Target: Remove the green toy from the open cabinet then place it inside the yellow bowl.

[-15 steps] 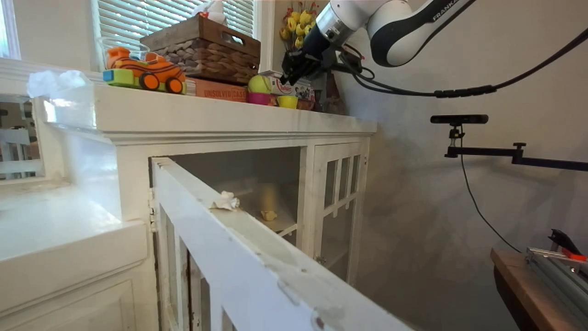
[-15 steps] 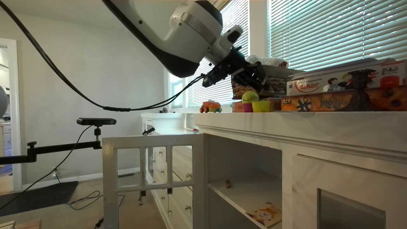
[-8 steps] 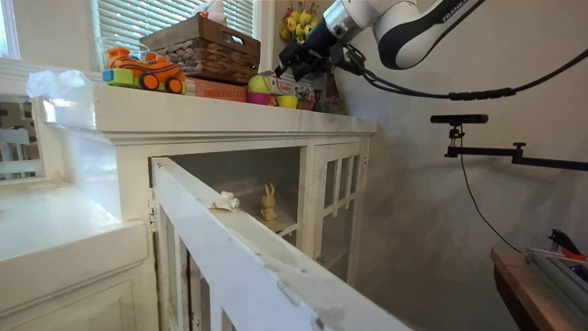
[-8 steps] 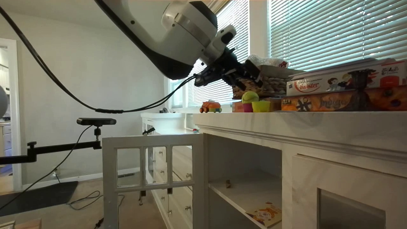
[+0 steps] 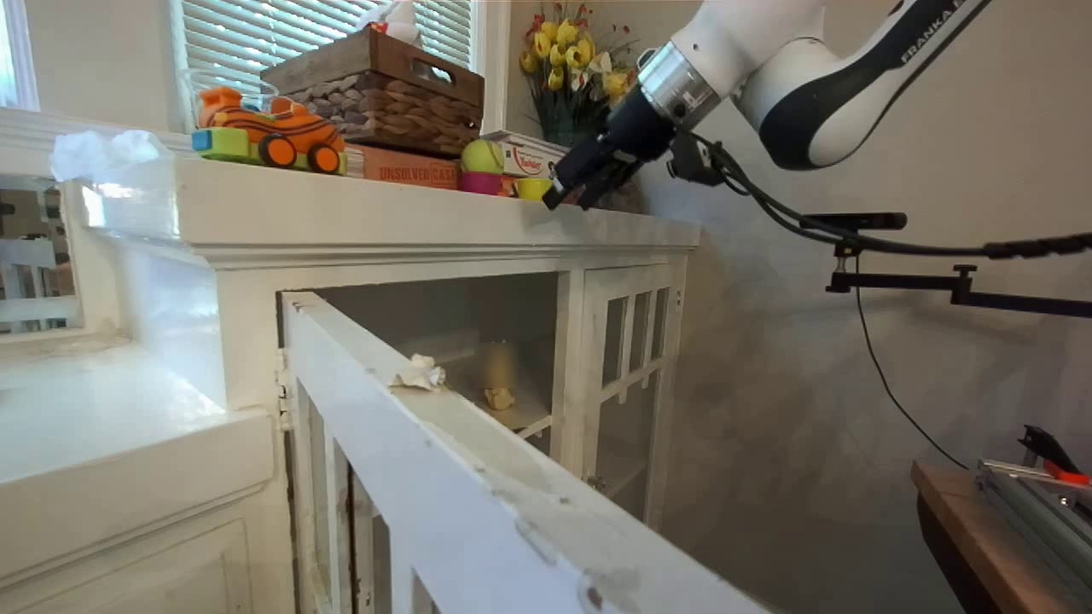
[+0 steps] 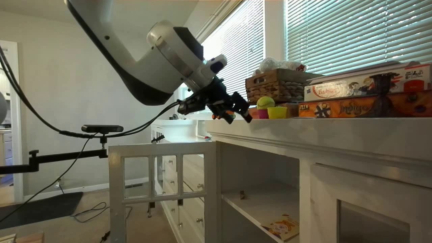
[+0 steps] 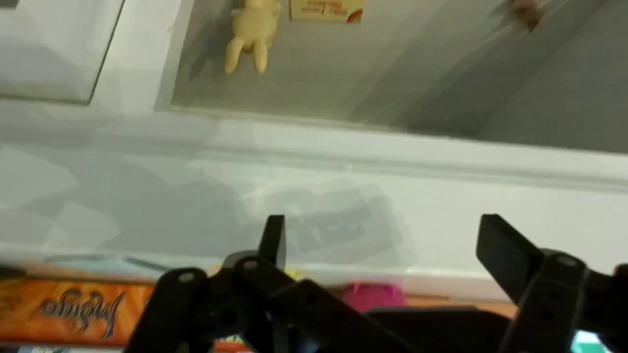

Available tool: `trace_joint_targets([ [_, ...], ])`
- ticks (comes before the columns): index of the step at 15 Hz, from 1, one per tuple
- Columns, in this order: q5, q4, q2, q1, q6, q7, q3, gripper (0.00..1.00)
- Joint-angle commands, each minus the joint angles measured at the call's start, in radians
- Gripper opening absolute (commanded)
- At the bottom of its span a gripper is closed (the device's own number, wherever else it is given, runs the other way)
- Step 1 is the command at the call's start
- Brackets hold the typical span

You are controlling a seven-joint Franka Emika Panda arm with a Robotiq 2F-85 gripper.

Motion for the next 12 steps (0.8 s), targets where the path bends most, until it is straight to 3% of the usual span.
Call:
trace_joint_targets([
  [1, 0.049, -0.141, -0.02, 0.061, 0.049, -0.081, -0.051, 1.0],
  [7, 0.028, -0.215, -0.03, 0.121, 0.028, -0.082, -0.117, 1.0],
  [12, 0.01, -0.188, -0.011, 0.11, 0.029, -0.056, -0.122, 1.0],
])
